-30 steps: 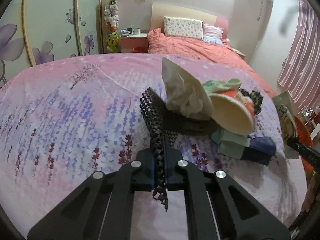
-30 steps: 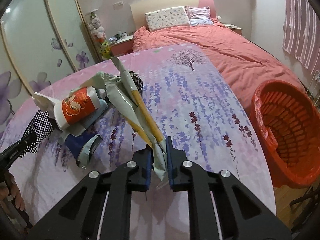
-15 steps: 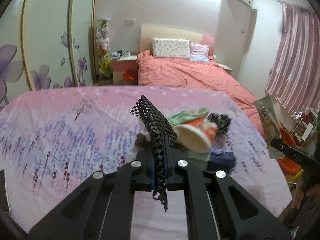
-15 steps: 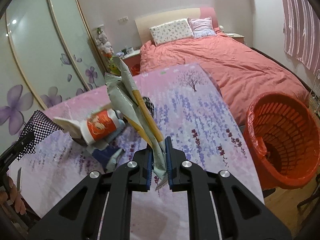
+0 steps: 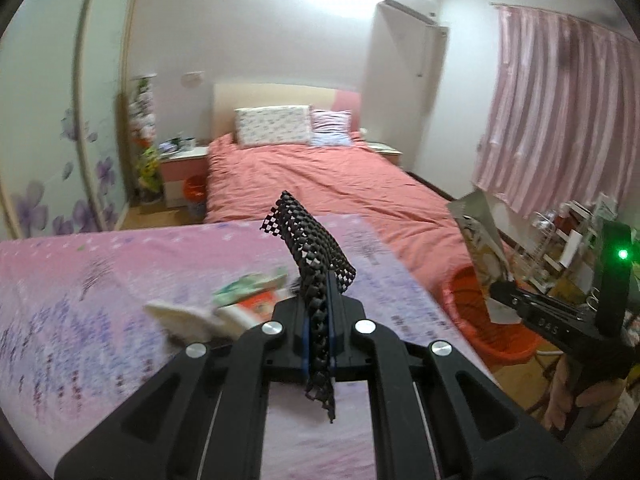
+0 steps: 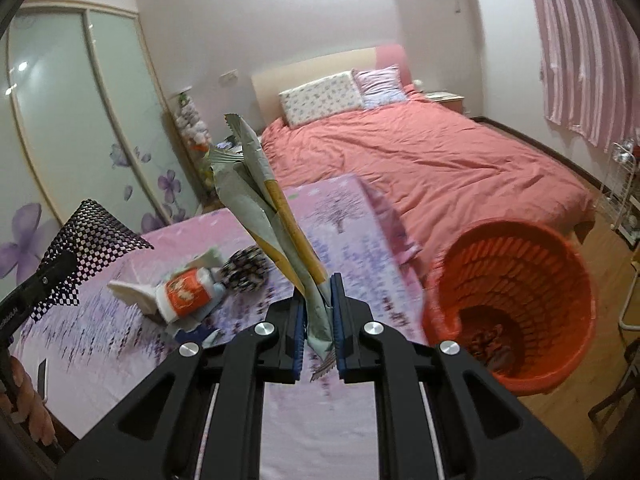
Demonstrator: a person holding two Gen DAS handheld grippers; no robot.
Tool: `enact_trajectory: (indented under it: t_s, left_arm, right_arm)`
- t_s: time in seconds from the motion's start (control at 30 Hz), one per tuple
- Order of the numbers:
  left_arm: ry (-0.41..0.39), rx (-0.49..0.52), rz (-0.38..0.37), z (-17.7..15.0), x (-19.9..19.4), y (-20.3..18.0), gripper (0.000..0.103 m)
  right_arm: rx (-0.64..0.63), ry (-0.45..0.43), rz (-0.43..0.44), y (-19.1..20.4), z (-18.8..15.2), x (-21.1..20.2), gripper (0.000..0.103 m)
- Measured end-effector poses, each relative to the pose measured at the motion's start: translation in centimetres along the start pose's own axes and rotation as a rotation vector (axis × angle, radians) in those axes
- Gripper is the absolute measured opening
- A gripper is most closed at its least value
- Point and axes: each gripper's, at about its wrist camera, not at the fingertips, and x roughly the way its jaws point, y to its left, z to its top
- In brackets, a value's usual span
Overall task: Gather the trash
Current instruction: 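Carry the mesh net and wrapper over the orange basket and release both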
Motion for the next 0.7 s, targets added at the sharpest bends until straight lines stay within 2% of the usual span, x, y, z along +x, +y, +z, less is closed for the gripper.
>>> enact_trajectory:
  t_s: [0.23,0.43,0.7]
  left_arm:
    - [0.008,0.064,-0.137,1.1,3.1,-7.6,0.007]
    - [0.052,0.107,-0.261,0.8,7.0,-14.9,0.007]
    - [0.135,0.175,-0.357,-0.5,13.1,-22.5,0.008]
  right_arm:
    - [0.090,-0.034,-0.070,-6.0,1.2,-1.2,0.012]
    - [0.184,-0.040,-0.125,-11.8,1.1,-1.2,0.012]
    - [0.271,-0.016,-0.154,-17.2,0.4,0.7,0.012]
